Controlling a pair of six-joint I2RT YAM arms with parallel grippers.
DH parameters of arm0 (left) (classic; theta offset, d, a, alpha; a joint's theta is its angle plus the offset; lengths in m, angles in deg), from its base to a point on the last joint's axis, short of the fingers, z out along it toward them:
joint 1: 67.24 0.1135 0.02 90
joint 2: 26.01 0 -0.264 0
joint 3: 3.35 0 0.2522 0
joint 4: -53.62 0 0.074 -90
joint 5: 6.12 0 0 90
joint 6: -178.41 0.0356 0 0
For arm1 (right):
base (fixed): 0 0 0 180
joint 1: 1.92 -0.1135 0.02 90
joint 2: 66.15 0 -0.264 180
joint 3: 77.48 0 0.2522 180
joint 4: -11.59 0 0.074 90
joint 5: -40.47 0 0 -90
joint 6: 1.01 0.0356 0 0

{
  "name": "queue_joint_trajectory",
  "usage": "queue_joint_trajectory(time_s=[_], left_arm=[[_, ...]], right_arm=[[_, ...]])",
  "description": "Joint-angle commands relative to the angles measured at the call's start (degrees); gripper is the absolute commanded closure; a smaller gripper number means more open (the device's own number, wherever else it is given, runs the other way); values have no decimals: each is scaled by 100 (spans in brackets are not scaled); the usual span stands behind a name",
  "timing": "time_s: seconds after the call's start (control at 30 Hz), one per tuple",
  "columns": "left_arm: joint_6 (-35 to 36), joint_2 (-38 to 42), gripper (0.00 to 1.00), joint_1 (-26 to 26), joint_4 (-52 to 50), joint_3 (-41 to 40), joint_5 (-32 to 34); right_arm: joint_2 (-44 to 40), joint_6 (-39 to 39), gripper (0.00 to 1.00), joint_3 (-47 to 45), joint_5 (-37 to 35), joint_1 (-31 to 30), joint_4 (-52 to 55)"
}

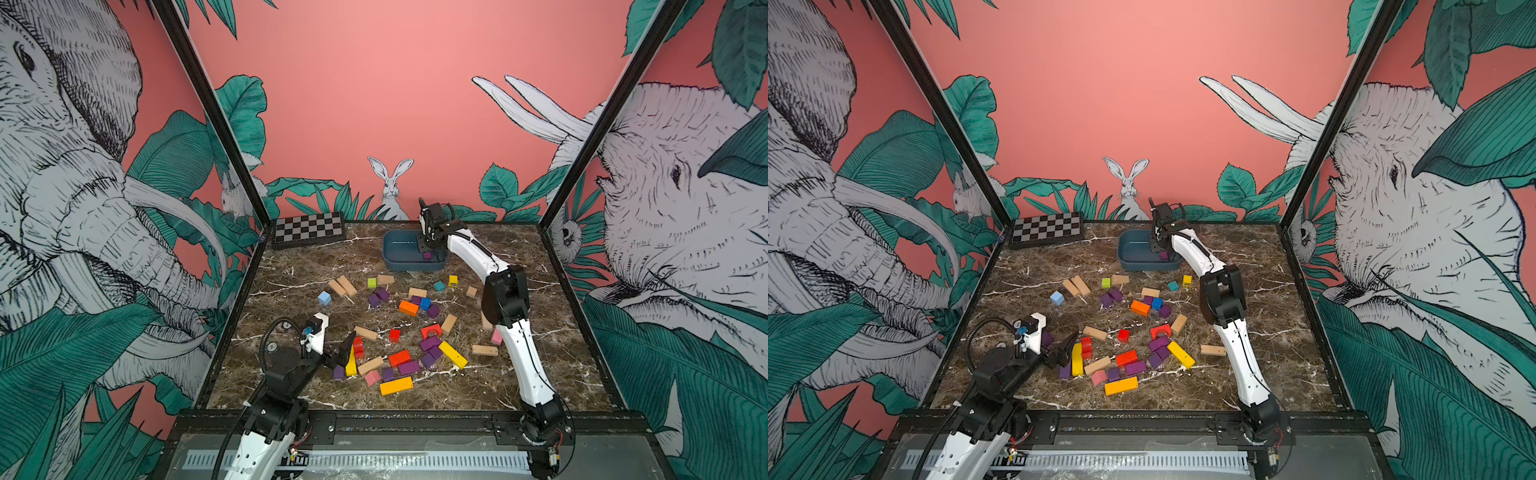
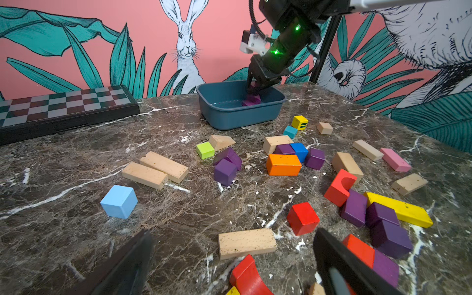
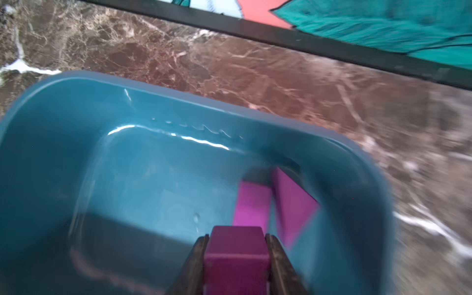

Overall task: Pick purple bricks into the storage bin
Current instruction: Place the building block in the storage box.

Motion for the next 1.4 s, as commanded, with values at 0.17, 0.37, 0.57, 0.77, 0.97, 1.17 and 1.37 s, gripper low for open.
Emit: queue_joint_trajectory(time_s=[0.17,0.37,0.57,0.77,0.97,1.17,1.37], left_arm=[[-21,39,1,-7,13,-54,10],[-22,40,1,-8,7,-60,31],[-22,40,1,-16,23,-69,33],[-31,31,1,-9,31,-77,33],[-30,31,1,-15,33,-73,34],[-13,36,1,-15,33,-66,23],[11,36,1,-14,50,-79,-44]], right_arm=[[608,142,77,949,-163,-12,-58],[820,67,73,1075,-155,-17,-291],[1064,-46,71,1207,-306,-5,-614],[1197,-67,60,1412,-399,21,-671],[1037,-198,52,1218,-459,28,-783],[465,-282,50,743,-394,18,-967],[-650,-523,46,-467,-523,-126,-1341]])
